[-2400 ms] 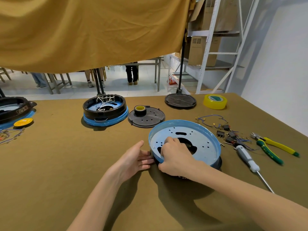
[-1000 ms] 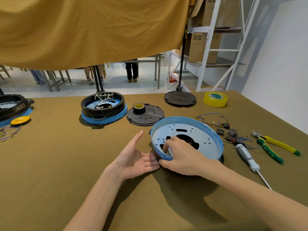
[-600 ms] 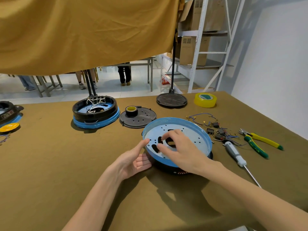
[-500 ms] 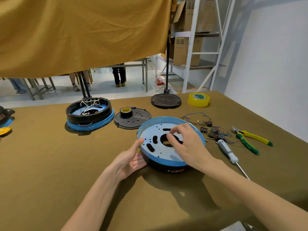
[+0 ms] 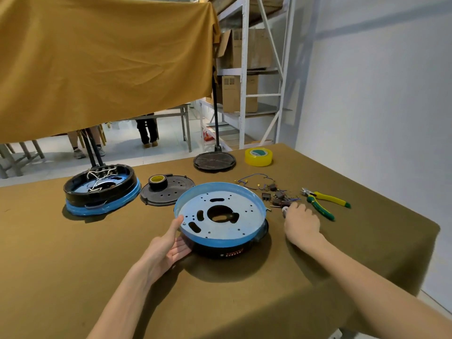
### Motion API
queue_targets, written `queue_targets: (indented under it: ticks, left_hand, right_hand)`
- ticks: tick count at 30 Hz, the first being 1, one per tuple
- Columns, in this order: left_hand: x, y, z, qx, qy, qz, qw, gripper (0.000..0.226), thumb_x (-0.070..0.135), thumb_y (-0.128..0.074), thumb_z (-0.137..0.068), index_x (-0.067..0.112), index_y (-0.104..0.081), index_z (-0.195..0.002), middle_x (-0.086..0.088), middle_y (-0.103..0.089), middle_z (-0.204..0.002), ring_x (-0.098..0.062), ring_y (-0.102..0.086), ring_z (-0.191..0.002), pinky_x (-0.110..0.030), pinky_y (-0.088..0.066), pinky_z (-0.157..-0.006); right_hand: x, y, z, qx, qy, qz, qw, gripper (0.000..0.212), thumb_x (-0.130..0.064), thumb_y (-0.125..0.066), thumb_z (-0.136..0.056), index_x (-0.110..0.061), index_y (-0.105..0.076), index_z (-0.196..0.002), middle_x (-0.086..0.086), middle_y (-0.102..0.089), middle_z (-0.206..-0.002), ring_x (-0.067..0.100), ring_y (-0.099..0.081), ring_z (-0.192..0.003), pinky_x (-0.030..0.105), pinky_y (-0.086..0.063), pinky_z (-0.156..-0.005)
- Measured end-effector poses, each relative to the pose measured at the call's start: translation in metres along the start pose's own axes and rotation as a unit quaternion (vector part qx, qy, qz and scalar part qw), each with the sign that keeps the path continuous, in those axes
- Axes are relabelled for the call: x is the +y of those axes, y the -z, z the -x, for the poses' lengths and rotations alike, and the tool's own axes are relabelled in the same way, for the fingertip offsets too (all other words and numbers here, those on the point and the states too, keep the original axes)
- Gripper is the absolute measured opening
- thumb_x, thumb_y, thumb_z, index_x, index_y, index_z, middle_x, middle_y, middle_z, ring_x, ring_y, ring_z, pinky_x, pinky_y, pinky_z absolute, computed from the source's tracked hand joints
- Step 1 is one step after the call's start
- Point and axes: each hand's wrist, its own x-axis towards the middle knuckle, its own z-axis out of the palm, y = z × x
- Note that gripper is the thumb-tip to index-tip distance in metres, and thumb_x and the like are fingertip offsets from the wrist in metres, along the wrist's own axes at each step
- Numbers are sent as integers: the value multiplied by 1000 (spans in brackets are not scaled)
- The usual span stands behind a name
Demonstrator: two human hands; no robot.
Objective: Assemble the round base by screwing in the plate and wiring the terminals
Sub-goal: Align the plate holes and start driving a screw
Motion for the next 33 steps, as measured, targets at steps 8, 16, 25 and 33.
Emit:
queue_targets:
  ticks: [8, 16, 25, 33]
  left_hand:
    - [2, -1, -3, 5, 8, 9, 1000, 88, 54, -85, -61, -2, -55, -122, -24, -70, -115, -33, -72, -101, -37, -62, -65]
    - [20, 1, -21, -26, 61, 1, 998, 91, 52, -91, -57, -9, -59, -117, -25, -77, -102, -33, -78, -89, -36, -64, -60]
    - [16, 18, -45, -85, 77, -43, 992, 92, 61, -86, -61, -7, -63, -119, -22, -77, -108, -32, -77, -99, -36, -65, -77]
    - [17, 15, -37, -80, 63, -42, 994, 94, 63, -85, -58, -5, -63, -119, -20, -78, -106, -29, -78, -97, -32, -65, -74]
  right_hand:
    - [-36, 49, 25, 105, 153, -238, 953, 27, -31, -49, -106, -13, -48, -127, 8, -51, -117, 20, -63, -87, 28, -46, -65]
    - [-139, 124, 12, -108, 164, -721, 664, 12, -12, -50, -102, -10, -48, -114, 12, -56, -87, 15, -53, -50, 29, -46, -45]
    - [-211, 111, -13, -77, 177, -811, 553, 15, -22, -50, -108, -10, -47, -98, 4, -51, -74, 14, -46, -52, 23, -43, -49]
    - [-228, 102, -10, -63, 228, -795, 558, 13, -20, -47, -109, -11, -46, -100, 7, -50, -76, 16, -46, -55, 27, -43, -52]
